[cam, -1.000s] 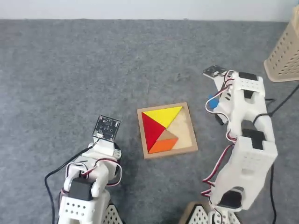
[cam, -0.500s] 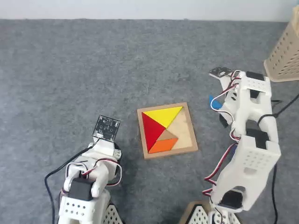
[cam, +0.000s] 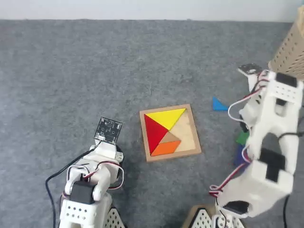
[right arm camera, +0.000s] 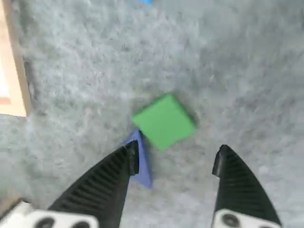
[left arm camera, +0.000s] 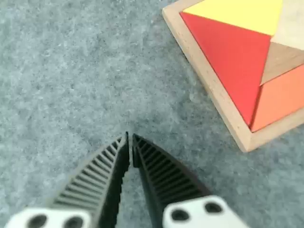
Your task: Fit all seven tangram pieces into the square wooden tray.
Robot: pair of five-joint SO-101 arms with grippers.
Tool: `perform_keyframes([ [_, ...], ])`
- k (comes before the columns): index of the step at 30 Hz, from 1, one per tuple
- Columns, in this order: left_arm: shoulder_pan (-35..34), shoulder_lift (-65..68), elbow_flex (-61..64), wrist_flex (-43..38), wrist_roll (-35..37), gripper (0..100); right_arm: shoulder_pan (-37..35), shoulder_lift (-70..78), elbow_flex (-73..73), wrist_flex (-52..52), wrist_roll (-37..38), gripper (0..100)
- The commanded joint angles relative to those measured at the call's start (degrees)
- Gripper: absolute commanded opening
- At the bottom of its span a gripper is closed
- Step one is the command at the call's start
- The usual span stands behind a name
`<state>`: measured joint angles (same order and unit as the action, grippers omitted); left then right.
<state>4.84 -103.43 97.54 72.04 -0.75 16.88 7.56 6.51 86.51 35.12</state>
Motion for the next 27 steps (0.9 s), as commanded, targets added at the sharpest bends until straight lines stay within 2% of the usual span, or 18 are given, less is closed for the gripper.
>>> perform_keyframes([
  [1,-0.35,-1.14,-1.01,0.35,0.53,1,0.40,-9.27,9.67,-7.69,-5.98,24.7],
  [4,-0.35,-1.14,-1.01,0.35,0.53,1,0.84,-11.03,14.15,-11.65,-5.54,24.8],
  [11,-0.35,-1.14,-1.01,0.35,0.53,1,0.66,-3.82,12.13,-10.15,-3.60,24.9],
  [19,-0.35,-1.14,-1.01,0.35,0.53,1,1.45,12.09,8.18,-16.04,-17.41,24.7],
  [24,-0.35,-1.14,-1.01,0.35,0.53,1,1.71,14.64,5.01,-14.90,-18.11,23.6],
  [27,-0.35,-1.14,-1.01,0.35,0.53,1,1.71,14.55,4.84,-14.73,-18.02,14.8],
])
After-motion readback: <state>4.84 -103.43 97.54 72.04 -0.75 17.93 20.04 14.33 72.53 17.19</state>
